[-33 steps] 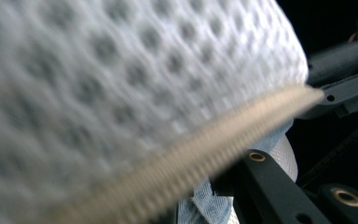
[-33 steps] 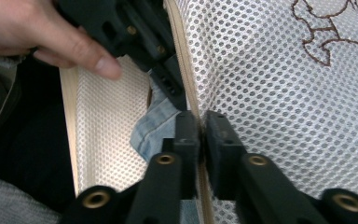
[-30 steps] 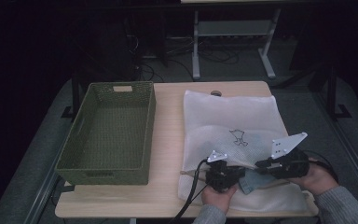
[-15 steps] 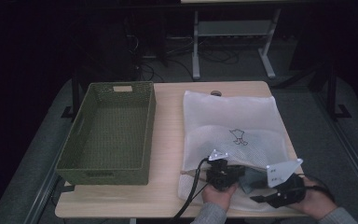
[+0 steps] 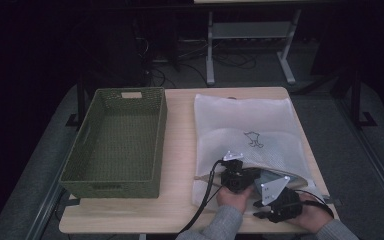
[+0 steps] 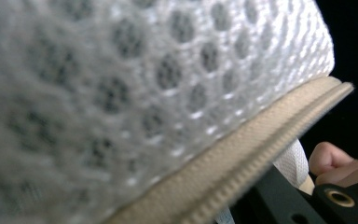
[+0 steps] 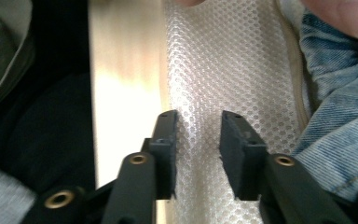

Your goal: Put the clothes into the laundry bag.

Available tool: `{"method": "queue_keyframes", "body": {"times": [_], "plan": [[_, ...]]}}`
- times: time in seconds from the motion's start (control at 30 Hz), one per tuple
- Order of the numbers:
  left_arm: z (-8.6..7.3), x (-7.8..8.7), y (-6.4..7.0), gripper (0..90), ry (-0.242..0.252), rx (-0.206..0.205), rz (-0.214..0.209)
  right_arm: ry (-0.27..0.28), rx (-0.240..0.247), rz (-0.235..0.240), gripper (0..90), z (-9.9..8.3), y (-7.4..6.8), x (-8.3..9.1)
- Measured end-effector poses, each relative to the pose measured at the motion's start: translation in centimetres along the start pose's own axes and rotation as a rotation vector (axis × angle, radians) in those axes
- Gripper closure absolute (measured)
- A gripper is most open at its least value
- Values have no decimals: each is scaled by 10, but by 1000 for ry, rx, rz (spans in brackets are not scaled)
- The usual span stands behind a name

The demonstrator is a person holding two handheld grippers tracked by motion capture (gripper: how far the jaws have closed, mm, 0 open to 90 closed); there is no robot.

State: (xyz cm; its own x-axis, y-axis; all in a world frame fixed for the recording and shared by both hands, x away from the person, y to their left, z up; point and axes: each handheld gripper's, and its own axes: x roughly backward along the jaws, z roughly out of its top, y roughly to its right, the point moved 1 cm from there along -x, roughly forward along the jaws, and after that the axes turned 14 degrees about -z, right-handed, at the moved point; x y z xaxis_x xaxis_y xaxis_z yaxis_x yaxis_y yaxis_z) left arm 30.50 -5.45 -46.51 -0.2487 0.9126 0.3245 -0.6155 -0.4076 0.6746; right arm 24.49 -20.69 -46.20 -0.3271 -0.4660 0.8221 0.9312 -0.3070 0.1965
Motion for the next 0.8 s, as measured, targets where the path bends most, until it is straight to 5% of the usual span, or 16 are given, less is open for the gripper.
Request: {"method": "queue_keyframes", "body": {"times": [0.1, 0.5, 0.63, 0.8], "plan": [[7, 0, -6, 860, -2, 2, 12, 7, -26, 12, 861, 3, 7, -4], [18, 3, -15, 864, 3, -7, 45, 15, -1, 152, 897, 3, -8, -2], [14, 5, -12, 853, -2, -13, 29, 19, -33, 150, 734, 4, -2, 0], [6, 12, -7, 803, -16, -7, 7, 58, -61, 91, 658, 7, 11, 24]]}}
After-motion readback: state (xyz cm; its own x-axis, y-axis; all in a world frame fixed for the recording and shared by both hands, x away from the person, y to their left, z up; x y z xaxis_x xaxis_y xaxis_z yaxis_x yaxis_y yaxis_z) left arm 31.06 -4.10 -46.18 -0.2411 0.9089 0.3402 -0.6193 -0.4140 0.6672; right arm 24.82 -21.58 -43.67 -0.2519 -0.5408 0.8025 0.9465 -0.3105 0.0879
